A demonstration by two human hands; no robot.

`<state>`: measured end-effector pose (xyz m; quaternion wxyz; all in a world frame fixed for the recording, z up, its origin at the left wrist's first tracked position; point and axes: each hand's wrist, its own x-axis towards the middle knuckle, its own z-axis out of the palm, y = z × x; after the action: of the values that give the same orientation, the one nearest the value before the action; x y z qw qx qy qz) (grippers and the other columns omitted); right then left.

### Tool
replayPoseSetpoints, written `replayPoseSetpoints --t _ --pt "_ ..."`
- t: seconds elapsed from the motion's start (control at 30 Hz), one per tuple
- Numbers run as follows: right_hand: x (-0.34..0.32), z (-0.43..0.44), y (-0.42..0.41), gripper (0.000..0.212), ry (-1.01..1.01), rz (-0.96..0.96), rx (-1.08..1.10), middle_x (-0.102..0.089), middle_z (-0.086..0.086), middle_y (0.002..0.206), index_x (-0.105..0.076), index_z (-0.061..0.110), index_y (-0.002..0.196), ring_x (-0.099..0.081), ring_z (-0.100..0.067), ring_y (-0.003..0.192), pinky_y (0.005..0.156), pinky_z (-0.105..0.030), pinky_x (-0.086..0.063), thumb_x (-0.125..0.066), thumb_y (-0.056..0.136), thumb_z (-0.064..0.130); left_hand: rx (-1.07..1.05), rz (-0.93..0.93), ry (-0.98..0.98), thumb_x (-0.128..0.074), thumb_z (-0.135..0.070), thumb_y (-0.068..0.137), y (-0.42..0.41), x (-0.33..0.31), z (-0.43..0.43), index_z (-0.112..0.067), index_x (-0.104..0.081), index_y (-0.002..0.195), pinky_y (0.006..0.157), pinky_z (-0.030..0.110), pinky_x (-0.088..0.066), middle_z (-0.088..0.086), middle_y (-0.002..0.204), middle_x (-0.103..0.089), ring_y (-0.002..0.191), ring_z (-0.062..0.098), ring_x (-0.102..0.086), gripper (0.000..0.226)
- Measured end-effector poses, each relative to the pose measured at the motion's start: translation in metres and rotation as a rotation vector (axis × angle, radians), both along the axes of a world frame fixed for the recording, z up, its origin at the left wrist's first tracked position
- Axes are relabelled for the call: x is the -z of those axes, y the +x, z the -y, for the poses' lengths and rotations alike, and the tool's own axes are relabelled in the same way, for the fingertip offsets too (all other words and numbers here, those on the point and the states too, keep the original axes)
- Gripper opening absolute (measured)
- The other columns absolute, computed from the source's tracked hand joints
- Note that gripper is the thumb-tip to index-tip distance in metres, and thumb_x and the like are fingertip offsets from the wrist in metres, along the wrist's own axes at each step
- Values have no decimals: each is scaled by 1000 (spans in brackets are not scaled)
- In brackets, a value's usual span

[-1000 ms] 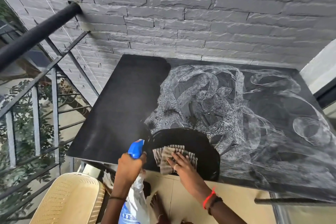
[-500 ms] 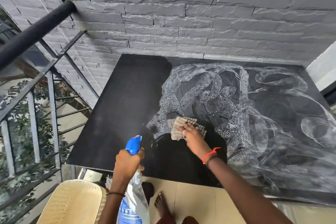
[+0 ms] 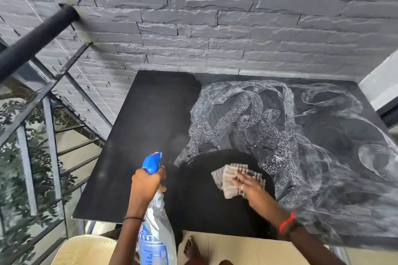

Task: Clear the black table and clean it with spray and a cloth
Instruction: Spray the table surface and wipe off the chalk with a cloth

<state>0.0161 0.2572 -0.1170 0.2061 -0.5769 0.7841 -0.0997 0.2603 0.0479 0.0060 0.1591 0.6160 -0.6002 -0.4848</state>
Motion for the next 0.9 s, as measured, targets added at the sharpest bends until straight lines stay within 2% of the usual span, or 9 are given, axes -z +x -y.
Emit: replayPoseSetpoints --t 0.1,0.23,0.37,0.47,0.57,0.67,0.73,0.83,0.9 --pt "-3 47 -31 71 -40 -37 59 -24 -5 153 -39 17 141 -24 -23 142 116 -23 -9 -41 78 -16 -6 -1 -6 -63 -17 82 0 -2 10 1 -66 73 49 25 -48 11 56 -62 40 19 -63 20" --pt "-6 129 -15 67 -132 -38 30 -34 -7 150 -47 16 137 -31 -26 138 117 -36 -21 -50 77 -13 -15 -7 -6 -63 -16 82 2 -3 23 -1 -66 72 52 27 -50 11 59 -63 39 18 -62 19" --pt "-18 159 48 71 -141 -20 -63 -33 -12 150 -49 13 136 -28 -30 139 116 -30 -10 -44 72 -19 -27 11 -2 -63 -17 82 3 -2 33 0 -65 75 49 24 -47 11 56 -62 40 17 -62 18" --pt "-6 137 89 74 -224 -41 -254 -51 -13 137 -58 16 127 -49 -34 126 106 -46 -34 -56 59 -14 -45 5 2 -64 -16 81 3 0 43 1 -65 75 53 27 -48 9 54 -62 41 19 -63 18" --pt "5 96 102 79 -105 -86 -357 -64 5 121 -65 31 114 -62 -16 111 95 -33 -47 -83 40 11 -63 -9 6 -64 -15 81 3 3 54 1 -66 76 52 28 -49 12 63 -64 39 19 -62 17" --pt "13 56 82 88 -2 -93 -383 -62 9 124 -49 34 120 -56 -13 116 106 -33 -27 -79 40 14 -77 -34 11 -64 -17 83 4 4 60 2 -65 84 48 26 -49 13 68 -64 45 21 -62 19" --pt "9 44 51 85 9 -88 -303 -60 5 126 -45 32 123 -44 -14 121 111 -24 -13 -70 46 6 -81 -37 8 -64 -18 84 6 3 62 2 -64 86 47 25 -49 12 68 -64 48 23 -62 20" --pt "8 62 -11 85 -63 15 -86 -53 -3 134 -48 25 131 -42 -24 126 111 -8 -4 -60 57 -16 -97 -47 -2 -64 -18 84 11 1 66 0 -65 84 51 28 -52 14 70 -66 46 23 -62 19" --pt "7 98 -35 77 -50 33 -3 -40 -5 144 -47 20 136 -40 -29 133 112 -12 -5 -55 70 -18 -110 -42 -2 -65 -18 84 16 2 68 0 -65 81 53 30 -53 13 67 -65 45 24 -61 18"
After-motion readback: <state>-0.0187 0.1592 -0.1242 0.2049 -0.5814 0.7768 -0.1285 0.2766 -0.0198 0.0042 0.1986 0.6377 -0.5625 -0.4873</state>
